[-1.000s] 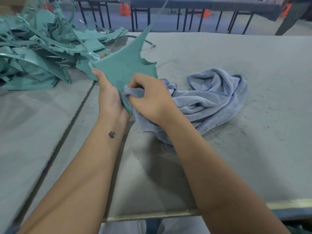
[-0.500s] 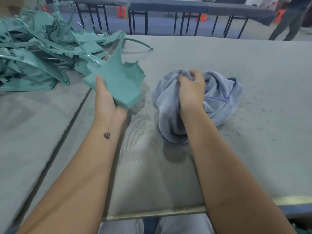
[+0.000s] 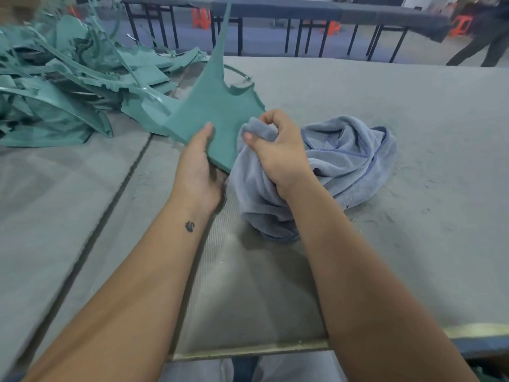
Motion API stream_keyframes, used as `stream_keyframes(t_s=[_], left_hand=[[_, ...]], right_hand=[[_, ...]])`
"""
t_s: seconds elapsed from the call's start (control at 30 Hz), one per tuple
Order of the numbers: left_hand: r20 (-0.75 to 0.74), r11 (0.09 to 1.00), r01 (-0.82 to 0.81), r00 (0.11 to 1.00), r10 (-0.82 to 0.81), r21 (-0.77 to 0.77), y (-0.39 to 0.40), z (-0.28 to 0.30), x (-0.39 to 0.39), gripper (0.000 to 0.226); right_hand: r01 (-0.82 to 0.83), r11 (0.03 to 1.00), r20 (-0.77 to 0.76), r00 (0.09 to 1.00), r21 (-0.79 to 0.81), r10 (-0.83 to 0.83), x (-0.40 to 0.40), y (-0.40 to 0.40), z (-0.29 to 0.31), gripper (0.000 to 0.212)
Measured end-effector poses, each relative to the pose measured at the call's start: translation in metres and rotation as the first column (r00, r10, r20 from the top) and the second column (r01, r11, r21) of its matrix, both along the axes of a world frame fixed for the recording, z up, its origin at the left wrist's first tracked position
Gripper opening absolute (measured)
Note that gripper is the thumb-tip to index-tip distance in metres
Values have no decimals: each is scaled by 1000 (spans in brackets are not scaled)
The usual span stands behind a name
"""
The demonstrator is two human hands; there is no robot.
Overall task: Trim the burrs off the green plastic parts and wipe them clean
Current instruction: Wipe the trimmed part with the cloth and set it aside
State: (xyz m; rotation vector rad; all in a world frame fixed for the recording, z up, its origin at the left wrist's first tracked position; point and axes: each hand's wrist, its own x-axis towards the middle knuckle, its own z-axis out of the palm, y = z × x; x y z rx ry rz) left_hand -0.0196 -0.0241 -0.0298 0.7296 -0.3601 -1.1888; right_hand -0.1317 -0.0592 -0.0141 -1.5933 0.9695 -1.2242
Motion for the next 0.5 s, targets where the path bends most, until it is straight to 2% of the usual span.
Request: stream_keyframes(t_s=[0.07, 0.13, 0.2, 0.3, 0.37, 0.43, 0.5], left_hand=[[-11, 992, -118, 993, 119, 49, 1, 2, 11, 25], [42, 981, -180, 983, 178, 69, 1, 2, 23, 22], [79, 974, -221, 973, 217, 51, 1, 0, 30, 24], [-30, 972, -233, 972, 233, 11, 0, -1, 34, 24], [-93, 979, -201, 975, 199, -12, -2, -1, 32, 21], [-75, 991, -136, 988, 135, -13, -3, -2, 23, 25], [32, 999, -44, 999, 43, 10, -1, -2, 10, 37]], right_hand=[[74, 997, -16, 997, 11, -73, 0, -3, 1, 20], [113, 991, -10, 994, 72, -112, 0, -6, 1, 10], [197, 964, 87, 973, 179, -215, -4, -12, 1, 11], [261, 909, 273, 894, 325, -354, -16, -18, 2, 12], [195, 924, 325, 895, 328, -304, -19, -19, 2, 10], [107, 954, 351, 913, 281, -206, -13, -16, 0, 14], [78, 971, 239, 962, 226, -133, -5, -12, -3, 31]])
